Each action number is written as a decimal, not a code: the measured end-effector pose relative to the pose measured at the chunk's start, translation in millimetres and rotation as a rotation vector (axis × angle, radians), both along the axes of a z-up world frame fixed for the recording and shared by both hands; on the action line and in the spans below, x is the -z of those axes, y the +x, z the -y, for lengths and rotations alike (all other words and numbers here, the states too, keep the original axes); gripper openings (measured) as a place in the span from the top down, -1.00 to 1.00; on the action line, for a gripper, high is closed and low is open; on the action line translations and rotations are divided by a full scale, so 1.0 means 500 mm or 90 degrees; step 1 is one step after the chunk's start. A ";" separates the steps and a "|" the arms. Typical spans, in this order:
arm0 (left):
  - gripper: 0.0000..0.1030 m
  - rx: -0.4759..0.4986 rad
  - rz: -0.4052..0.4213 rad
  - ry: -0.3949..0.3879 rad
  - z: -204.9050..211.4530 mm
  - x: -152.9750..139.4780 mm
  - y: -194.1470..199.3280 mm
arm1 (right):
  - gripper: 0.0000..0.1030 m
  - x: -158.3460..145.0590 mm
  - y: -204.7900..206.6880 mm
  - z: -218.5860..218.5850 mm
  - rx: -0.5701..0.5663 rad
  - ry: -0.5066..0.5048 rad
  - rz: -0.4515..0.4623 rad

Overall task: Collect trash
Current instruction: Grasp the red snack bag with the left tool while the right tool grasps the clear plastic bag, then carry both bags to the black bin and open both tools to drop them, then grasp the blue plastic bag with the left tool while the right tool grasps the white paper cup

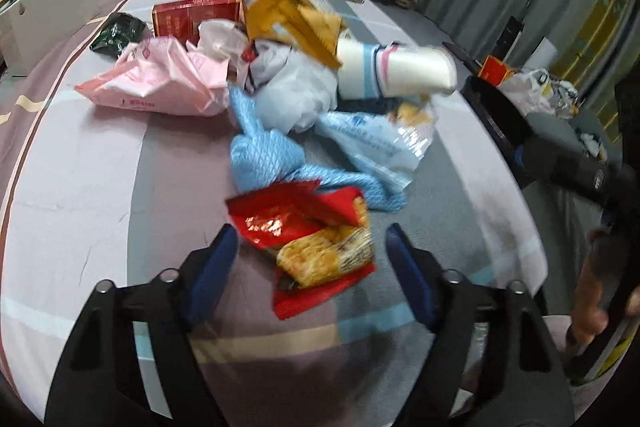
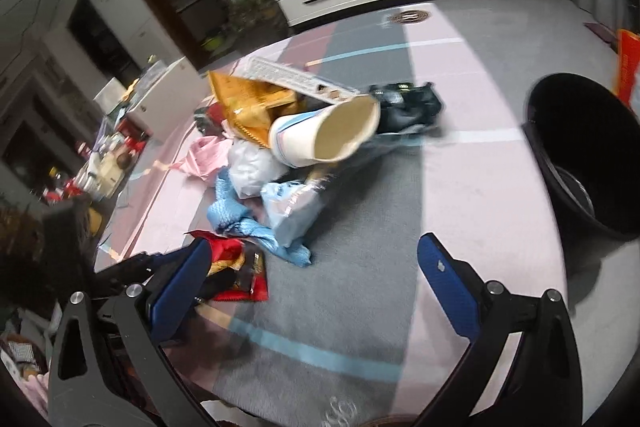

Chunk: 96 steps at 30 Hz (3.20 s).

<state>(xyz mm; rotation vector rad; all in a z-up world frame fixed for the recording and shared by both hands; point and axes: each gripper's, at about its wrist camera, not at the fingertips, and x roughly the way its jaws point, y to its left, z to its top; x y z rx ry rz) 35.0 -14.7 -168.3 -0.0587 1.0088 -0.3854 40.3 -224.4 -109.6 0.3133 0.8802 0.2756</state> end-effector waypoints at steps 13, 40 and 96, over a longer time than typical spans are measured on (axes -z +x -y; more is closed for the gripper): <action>0.32 -0.002 0.027 -0.036 -0.029 -0.015 -0.007 | 0.18 0.098 0.112 -0.031 0.010 0.129 -0.091; 0.32 0.122 0.165 -0.167 0.096 -0.155 -0.009 | 0.74 -0.037 -0.076 0.192 0.158 0.095 0.072; -0.91 -0.047 0.114 -0.126 -0.036 -0.129 0.113 | -0.19 0.035 0.081 0.147 0.098 0.108 0.003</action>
